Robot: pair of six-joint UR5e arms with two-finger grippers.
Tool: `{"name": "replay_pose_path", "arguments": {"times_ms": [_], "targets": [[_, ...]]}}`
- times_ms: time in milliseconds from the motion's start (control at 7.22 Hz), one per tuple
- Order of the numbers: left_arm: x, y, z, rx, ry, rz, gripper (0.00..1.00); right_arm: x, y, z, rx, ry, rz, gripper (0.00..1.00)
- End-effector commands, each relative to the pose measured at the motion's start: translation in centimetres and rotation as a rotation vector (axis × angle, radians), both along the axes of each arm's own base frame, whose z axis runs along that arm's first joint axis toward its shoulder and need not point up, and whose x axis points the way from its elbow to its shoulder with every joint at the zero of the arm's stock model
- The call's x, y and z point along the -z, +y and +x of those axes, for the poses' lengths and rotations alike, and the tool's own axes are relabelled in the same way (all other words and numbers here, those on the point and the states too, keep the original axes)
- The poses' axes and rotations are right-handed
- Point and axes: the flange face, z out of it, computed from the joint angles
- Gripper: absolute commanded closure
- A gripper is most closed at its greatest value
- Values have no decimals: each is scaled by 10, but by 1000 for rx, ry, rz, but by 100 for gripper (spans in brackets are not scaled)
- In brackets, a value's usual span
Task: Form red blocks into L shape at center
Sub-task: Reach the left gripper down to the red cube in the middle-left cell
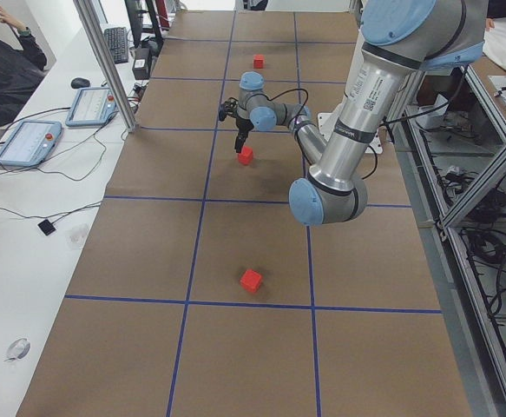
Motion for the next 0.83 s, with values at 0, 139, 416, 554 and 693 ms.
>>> {"name": "replay_pose_path", "arguments": {"times_ms": [0,139,416,554,693], "targets": [[-14,-5,10,5,-14,8,0,-1,0,-1,2,0,-2,1],[-16,-5,13,6,-20,9,0,-2,0,-1,3,2,-4,1],[-17,5,23,-14,-20,9,0,-3,0,0,1,5,-5,1],[-20,9,29,-25,-25,6,0,-4,1,0,3,7,-5,1],[-22,13,34,-34,-30,3,0,-4,1,0,3,7,-7,1]]}}
